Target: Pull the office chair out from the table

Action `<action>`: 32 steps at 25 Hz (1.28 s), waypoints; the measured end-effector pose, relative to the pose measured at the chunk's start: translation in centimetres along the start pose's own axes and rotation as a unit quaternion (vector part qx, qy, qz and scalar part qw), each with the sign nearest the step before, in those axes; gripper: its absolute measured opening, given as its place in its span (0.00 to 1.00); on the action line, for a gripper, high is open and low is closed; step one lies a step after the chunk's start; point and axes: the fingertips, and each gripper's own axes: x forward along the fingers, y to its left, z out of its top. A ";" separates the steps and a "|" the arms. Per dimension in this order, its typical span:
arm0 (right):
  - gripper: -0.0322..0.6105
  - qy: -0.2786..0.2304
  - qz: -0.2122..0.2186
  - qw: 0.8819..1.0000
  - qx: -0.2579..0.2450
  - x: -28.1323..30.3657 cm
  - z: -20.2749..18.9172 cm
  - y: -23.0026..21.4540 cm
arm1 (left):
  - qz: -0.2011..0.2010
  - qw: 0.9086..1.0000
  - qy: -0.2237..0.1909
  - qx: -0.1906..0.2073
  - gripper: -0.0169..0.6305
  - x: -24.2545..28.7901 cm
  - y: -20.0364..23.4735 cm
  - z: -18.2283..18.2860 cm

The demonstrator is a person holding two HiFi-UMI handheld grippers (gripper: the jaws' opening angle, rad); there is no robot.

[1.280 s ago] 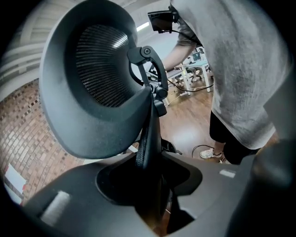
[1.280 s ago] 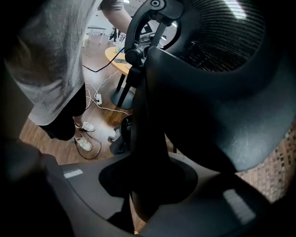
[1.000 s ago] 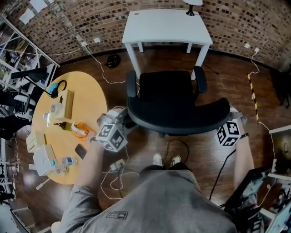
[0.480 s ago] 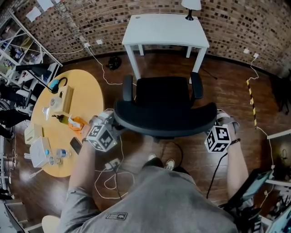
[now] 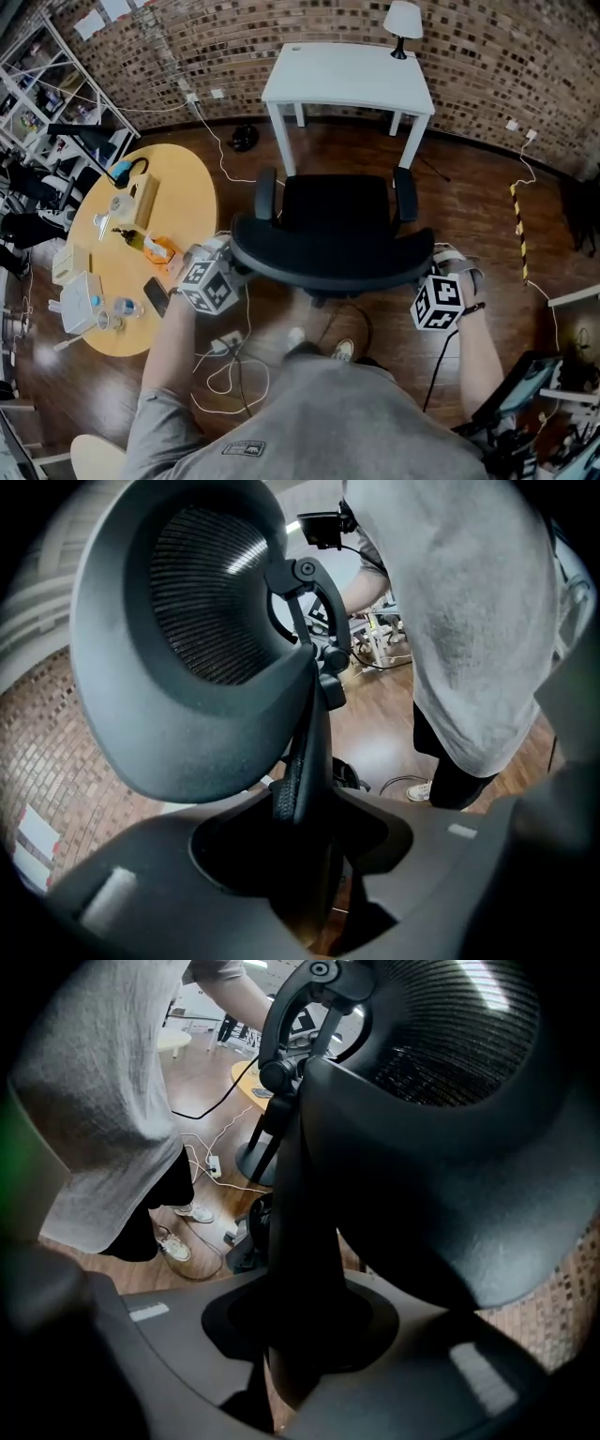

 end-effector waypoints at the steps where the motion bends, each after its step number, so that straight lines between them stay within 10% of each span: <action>1: 0.21 0.001 0.000 1.000 0.001 -0.1 0.2 0.2 | 0.000 1.000 0.000 0.000 0.32 -0.1 -0.1 -0.1; 32: 0.28 0.008 -0.053 0.997 0.046 -0.4 2.5 1.3 | 0.022 0.999 -0.038 0.028 0.36 -1.8 -0.3 -0.7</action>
